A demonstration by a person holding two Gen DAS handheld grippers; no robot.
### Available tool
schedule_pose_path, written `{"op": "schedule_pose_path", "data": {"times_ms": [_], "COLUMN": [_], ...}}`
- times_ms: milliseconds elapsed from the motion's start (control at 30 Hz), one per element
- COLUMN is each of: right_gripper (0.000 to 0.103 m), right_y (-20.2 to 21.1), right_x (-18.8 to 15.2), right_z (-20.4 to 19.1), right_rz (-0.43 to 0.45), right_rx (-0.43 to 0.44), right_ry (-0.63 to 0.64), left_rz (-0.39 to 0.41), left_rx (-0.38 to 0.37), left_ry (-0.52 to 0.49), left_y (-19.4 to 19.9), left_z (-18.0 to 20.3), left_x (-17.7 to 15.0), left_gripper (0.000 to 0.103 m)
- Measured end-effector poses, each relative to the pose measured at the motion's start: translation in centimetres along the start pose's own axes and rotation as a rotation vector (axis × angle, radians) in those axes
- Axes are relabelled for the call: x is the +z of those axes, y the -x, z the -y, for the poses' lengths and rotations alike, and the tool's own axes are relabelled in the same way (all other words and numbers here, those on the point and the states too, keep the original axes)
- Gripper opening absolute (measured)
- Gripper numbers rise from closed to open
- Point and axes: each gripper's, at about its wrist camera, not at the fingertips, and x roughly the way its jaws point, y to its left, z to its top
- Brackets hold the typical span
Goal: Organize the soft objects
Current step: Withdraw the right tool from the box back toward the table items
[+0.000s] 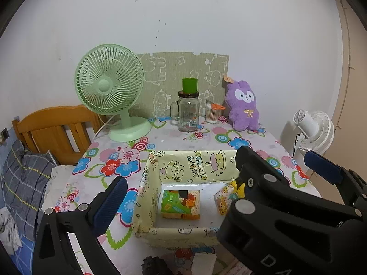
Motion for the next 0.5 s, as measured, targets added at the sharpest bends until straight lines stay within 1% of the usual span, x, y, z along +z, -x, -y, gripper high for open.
{"op": "schedule_pose_path", "data": {"times_ms": [500], "right_gripper": [0.098], "right_y": [4.5], "right_x": [-0.8], "right_z": [-0.2], "right_rz": [0.045], "right_rx": [0.0], "right_ry": [0.022], "left_rz": [0.054], "left_rx": [0.003], "left_ry": [0.004], "left_y": [3.9], "left_z": [0.4], "left_x": [-1.0], "left_gripper": [0.103]}}
